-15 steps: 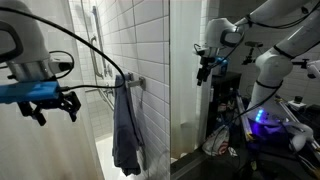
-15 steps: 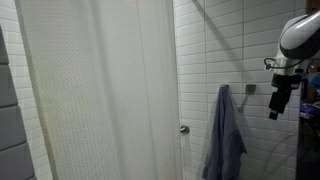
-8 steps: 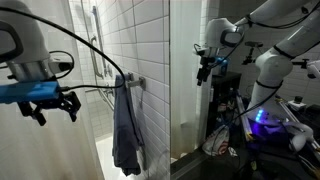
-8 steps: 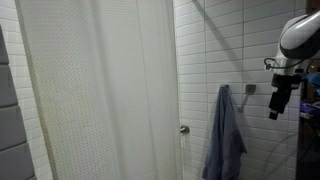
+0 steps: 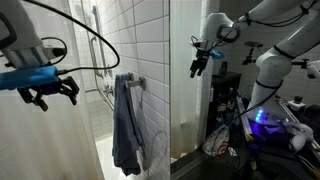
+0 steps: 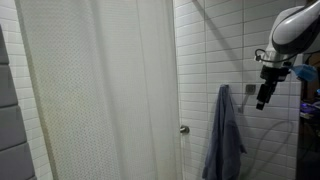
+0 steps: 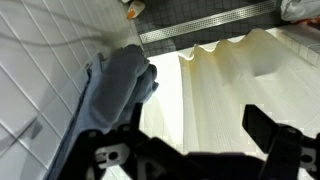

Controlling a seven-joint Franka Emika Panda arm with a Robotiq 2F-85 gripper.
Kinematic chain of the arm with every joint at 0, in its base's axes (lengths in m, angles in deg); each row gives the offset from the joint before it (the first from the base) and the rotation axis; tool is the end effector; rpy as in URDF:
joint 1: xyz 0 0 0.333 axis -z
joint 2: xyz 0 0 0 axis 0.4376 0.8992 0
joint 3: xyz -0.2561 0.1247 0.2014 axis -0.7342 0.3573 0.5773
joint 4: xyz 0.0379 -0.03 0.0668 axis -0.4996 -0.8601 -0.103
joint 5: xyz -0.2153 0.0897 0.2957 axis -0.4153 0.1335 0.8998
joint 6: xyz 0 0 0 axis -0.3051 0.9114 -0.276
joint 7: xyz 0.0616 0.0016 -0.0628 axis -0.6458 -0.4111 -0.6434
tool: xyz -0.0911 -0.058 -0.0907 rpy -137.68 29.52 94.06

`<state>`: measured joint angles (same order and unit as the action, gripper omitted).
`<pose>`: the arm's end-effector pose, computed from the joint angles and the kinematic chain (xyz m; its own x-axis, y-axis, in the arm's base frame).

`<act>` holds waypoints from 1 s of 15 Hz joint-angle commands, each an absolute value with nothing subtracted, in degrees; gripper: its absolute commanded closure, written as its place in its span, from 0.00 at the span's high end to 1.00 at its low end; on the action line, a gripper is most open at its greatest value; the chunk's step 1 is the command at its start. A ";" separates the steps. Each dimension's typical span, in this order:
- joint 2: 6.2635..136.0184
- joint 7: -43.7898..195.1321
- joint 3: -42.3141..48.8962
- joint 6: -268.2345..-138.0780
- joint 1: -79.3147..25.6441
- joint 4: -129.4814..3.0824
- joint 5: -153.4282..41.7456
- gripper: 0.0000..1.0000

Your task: Open the shower curtain

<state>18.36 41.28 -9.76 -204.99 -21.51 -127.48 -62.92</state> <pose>0.3196 -0.1292 0.4275 0.9261 0.2893 0.2420 0.2701 -0.9565 0.1098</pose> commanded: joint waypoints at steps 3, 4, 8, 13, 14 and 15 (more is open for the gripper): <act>20.71 40.22 -6.21 -212.46 -25.22 -122.15 -63.52 1.00; 21.04 39.56 -6.21 -214.58 -26.35 -121.20 -63.25 1.00; 19.83 36.15 -7.09 -221.84 -29.83 -119.29 -62.56 1.00; 19.28 37.74 -6.29 -221.25 -29.60 -119.17 -62.68 1.00; 19.27 37.74 -6.33 -221.25 -29.55 -119.31 -62.68 1.00; 19.27 37.74 -6.34 -221.25 -29.51 -119.38 -62.68 1.00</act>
<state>19.25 37.85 -6.59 -221.35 -29.71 -119.45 -62.90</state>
